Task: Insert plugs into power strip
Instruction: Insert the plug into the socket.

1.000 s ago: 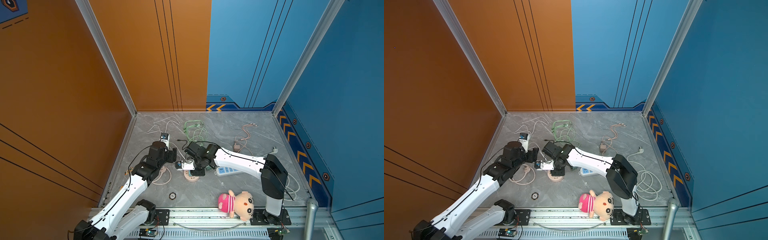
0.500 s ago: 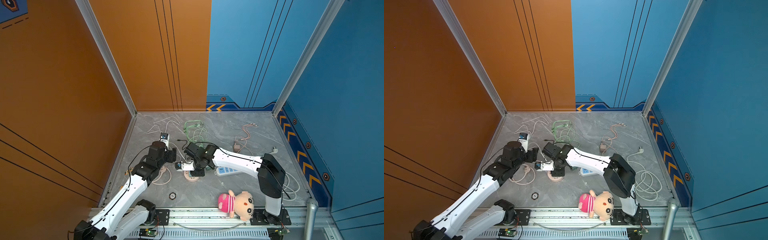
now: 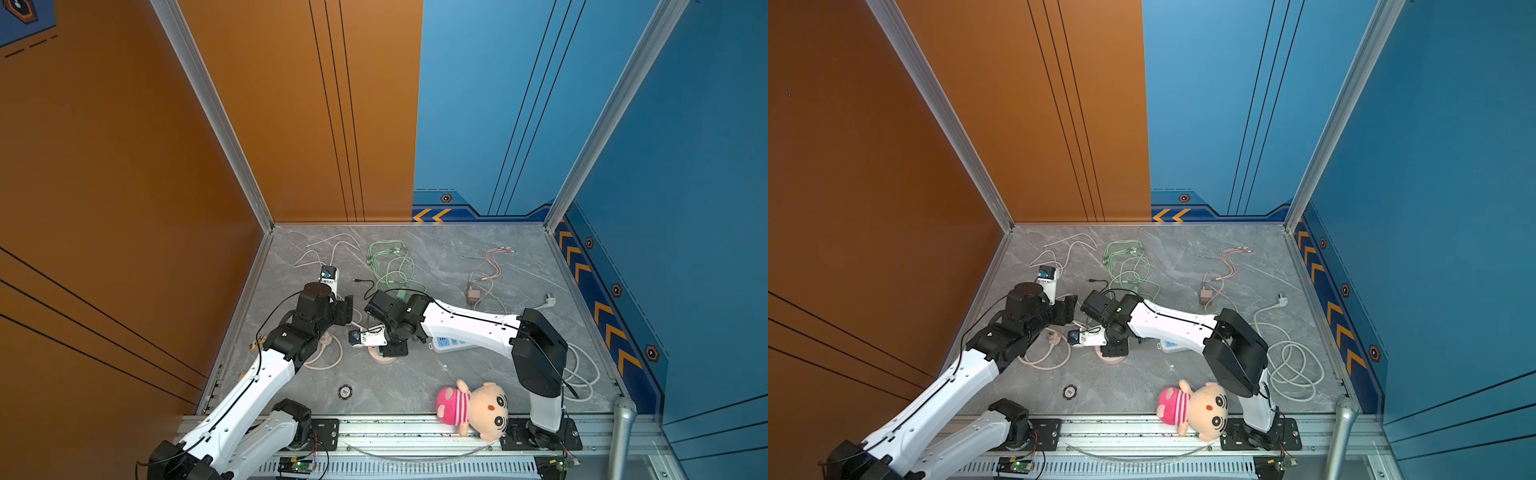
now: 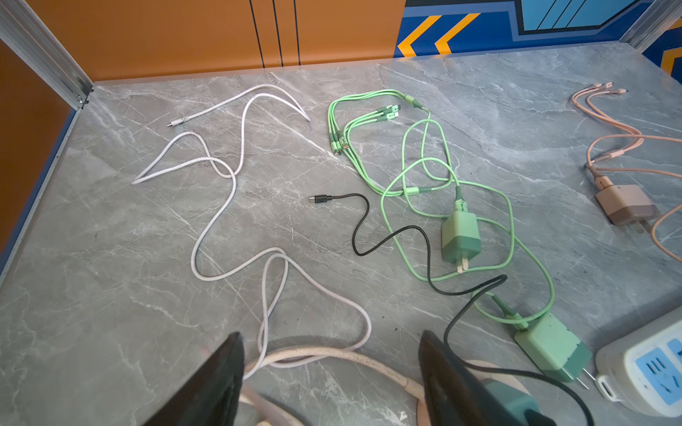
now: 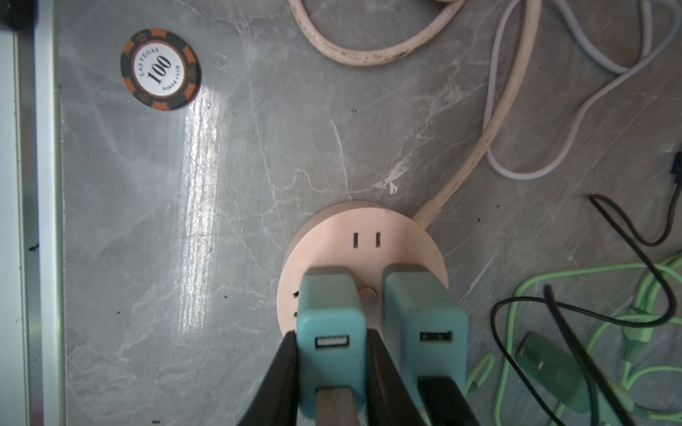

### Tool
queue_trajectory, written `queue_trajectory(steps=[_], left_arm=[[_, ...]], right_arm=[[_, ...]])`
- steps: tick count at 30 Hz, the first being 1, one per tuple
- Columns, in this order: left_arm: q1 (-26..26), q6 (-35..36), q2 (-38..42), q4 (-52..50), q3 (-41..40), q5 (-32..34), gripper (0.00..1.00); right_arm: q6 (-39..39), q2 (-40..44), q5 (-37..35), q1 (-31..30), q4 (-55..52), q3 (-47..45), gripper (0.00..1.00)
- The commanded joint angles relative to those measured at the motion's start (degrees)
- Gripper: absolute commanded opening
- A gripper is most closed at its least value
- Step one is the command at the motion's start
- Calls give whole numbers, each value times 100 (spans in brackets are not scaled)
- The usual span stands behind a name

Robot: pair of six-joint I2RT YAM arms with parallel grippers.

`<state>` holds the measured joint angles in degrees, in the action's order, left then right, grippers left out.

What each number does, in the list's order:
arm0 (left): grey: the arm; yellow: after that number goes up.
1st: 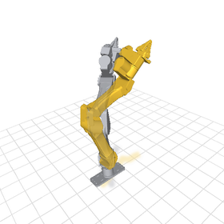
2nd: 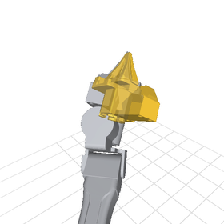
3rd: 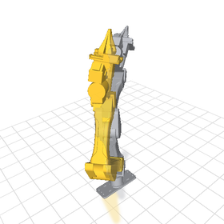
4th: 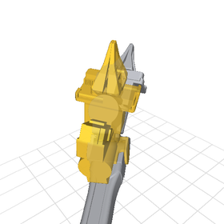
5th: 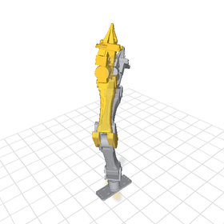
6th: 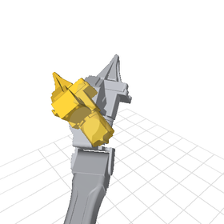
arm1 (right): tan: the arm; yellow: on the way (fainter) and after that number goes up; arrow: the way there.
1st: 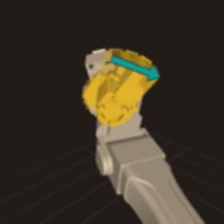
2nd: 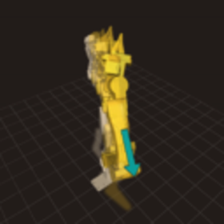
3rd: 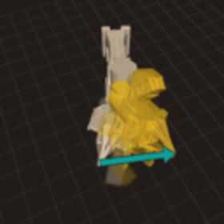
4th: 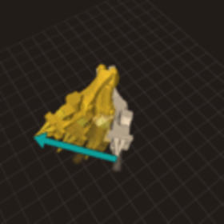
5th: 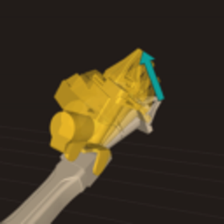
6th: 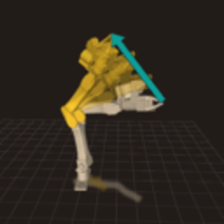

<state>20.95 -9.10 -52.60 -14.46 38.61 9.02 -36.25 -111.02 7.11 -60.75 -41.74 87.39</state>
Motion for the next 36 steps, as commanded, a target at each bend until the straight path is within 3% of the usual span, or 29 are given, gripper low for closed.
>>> queue_trajectory(steps=[1, 9, 25, 36], left_arm=[[-62, -74, 83, -57, -29, 30, 75], [-63, -88, 90, -90, -38, 48, 75], [-56, -106, 74, -103, 5, 11, 75], [-47, -272, 56, -103, 68, -80, 74]], right_arm=[[-68, -486, -269, -6, -300, -240, 0], [153, -499, 78, 157, -289, -492, 0], [284, -508, -43, 120, -31, -1046, 0], [406, -372, -382, 99, 198, -641, 0]])
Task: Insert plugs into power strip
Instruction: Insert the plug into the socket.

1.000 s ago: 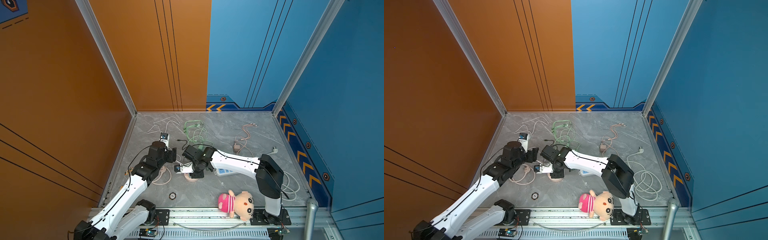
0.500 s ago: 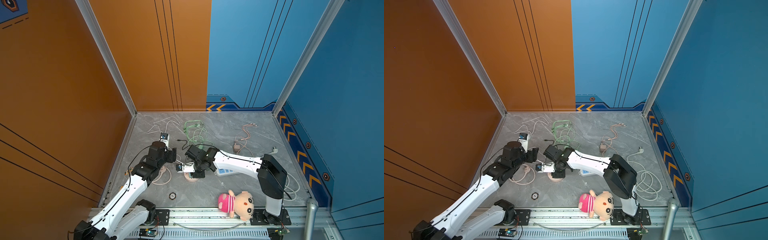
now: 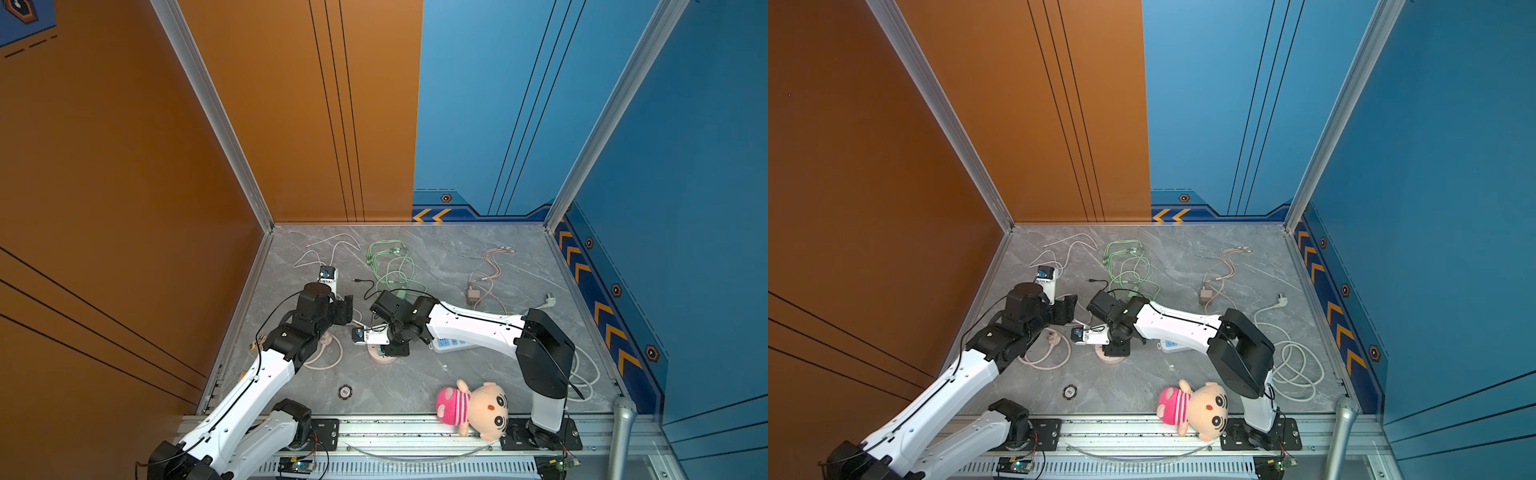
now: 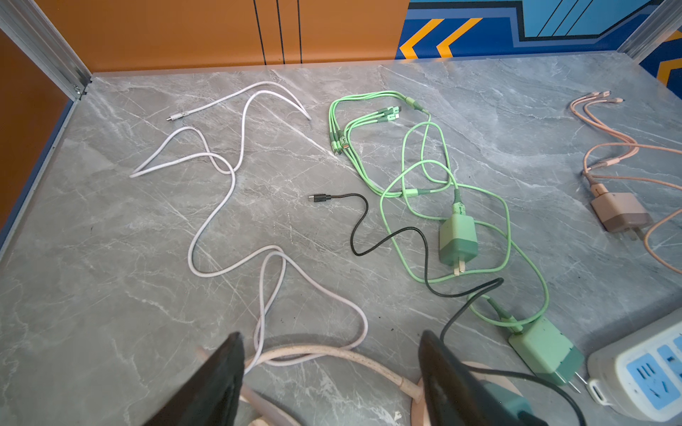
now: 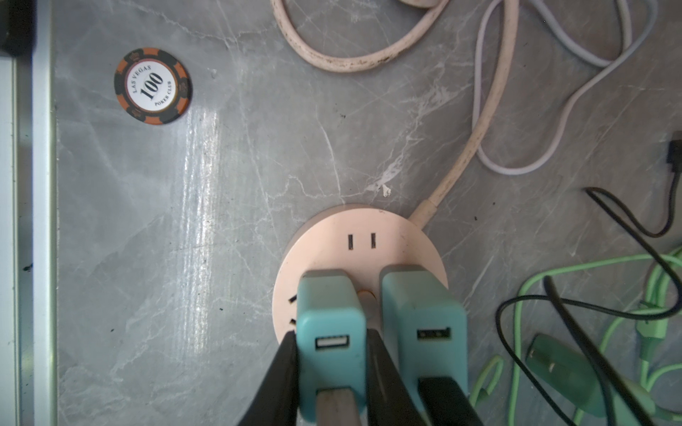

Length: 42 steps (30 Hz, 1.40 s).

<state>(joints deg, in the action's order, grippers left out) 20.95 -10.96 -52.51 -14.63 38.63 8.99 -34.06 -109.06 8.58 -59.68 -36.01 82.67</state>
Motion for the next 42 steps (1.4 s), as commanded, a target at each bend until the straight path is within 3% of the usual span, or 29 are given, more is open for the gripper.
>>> queue_trajectory(steps=[1, 19, 30, 42], left_arm=[[-45, -89, 72, -84, 74, -73, 74], [-56, -66, 418, -220, 45, -22, 75], [-63, -68, 492, -281, 88, -12, 75], [-49, -55, 420, -277, 204, -69, 74]], right_arm=[[188, -570, -577, -4, -378, -129, 0], [304, -279, -783, -40, -313, 100, 47], [396, 122, -628, -96, -275, 43, 50], [727, 749, -855, -123, -381, -653, 51]])
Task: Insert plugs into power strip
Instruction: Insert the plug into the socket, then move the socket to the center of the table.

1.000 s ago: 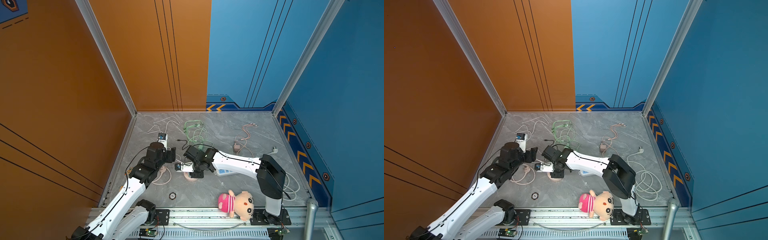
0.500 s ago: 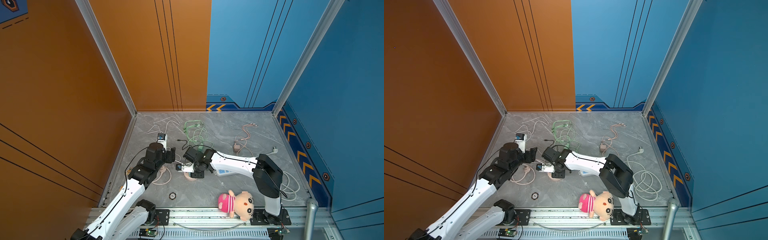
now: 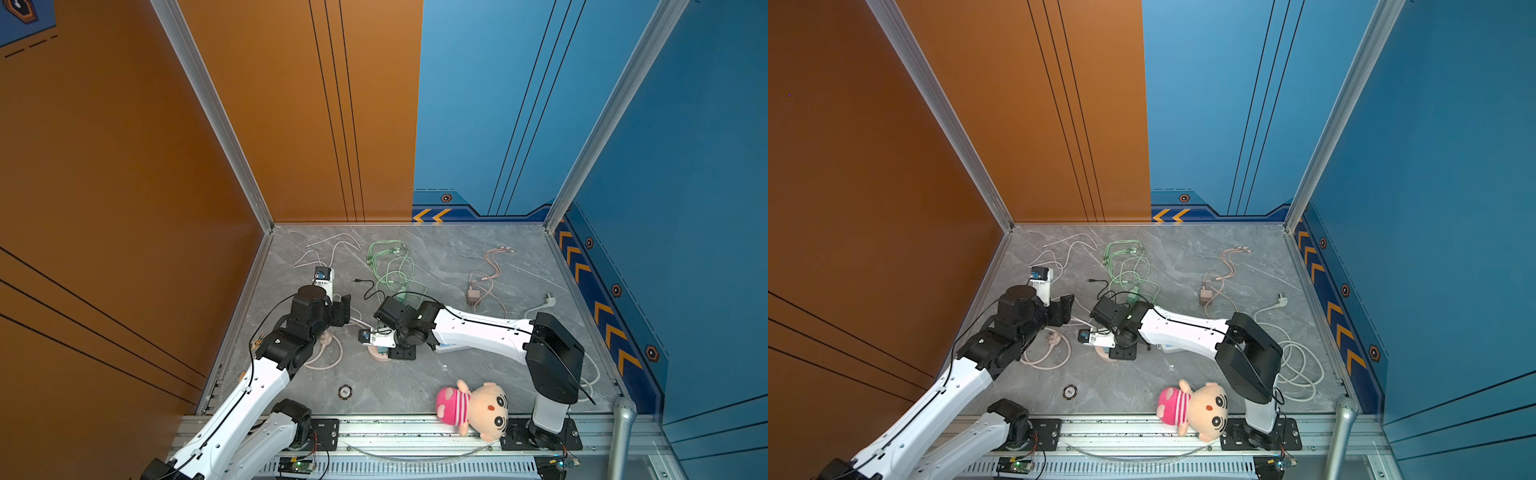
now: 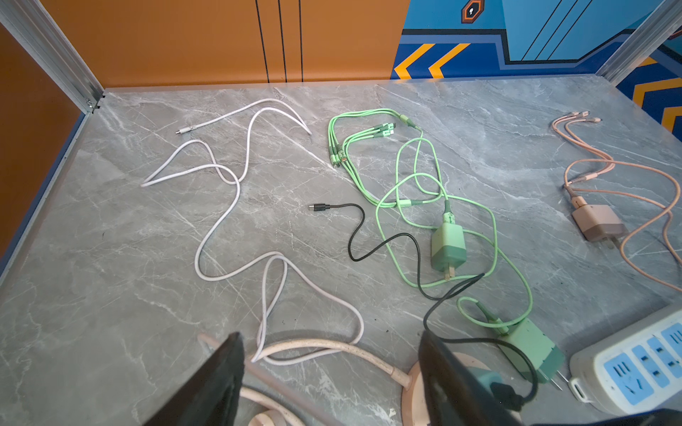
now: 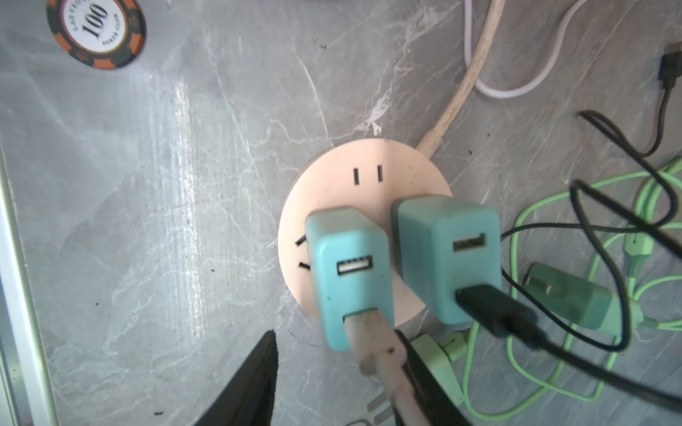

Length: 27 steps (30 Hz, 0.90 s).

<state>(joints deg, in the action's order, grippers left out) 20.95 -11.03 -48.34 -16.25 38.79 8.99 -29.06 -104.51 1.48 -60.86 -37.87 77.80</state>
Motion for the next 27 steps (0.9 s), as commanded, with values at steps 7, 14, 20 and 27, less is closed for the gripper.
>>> queue_trajectory(steps=[7, 14, 20, 27], left_arm=[[-39, -93, -62, -532, 514, -27, 74], [-38, -235, -163, -806, 919, -55, 73], [-47, -461, -376, -939, 1235, -137, 63], [-80, -497, -509, -1016, 1358, -67, 47]], right_arm=[[488, 842, -230, 197, -192, -636, 52], [881, 1158, 825, 975, 463, -938, 49], [1251, 884, 614, 1213, 905, -947, 7], [1276, 486, 562, 970, 772, -870, 0]])
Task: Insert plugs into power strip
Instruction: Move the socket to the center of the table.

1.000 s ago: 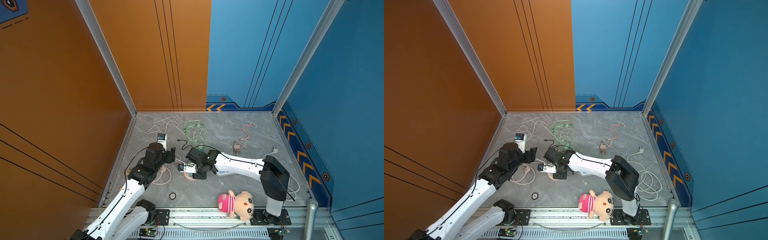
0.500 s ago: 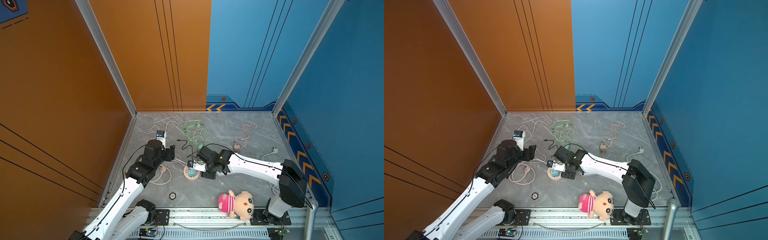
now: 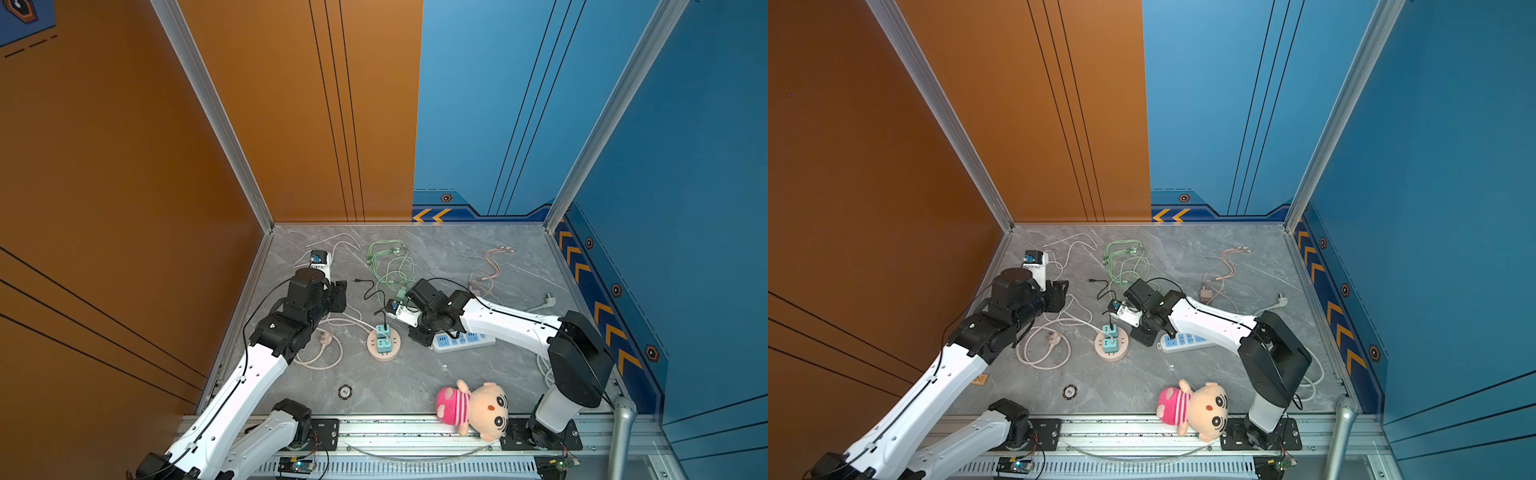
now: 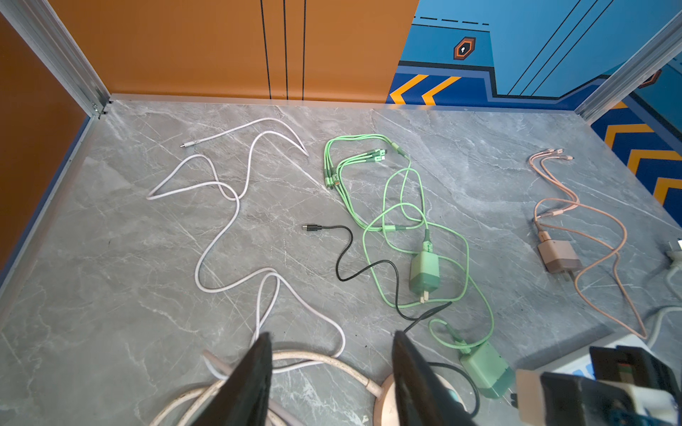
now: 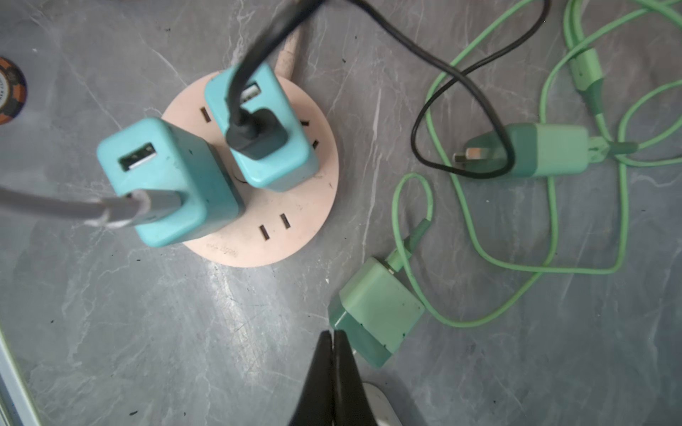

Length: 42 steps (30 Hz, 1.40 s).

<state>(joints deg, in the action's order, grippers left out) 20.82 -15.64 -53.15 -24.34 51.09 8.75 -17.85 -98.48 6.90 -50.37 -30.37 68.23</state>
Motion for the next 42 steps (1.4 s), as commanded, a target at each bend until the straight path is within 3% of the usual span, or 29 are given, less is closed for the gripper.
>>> queue_trajectory(steps=[1, 15, 42], left_arm=[[-87, -63, -41, -235, 136, -38, 46], [-340, -203, 63, -279, 139, -181, 44], [-431, -203, 164, -379, 204, -287, 46]], right_arm=[[205, -179, 30, -88, 22, 92, 0], [418, -975, 67, -253, 171, 517, 0], [572, -1377, 269, -649, 575, 868, 0]])
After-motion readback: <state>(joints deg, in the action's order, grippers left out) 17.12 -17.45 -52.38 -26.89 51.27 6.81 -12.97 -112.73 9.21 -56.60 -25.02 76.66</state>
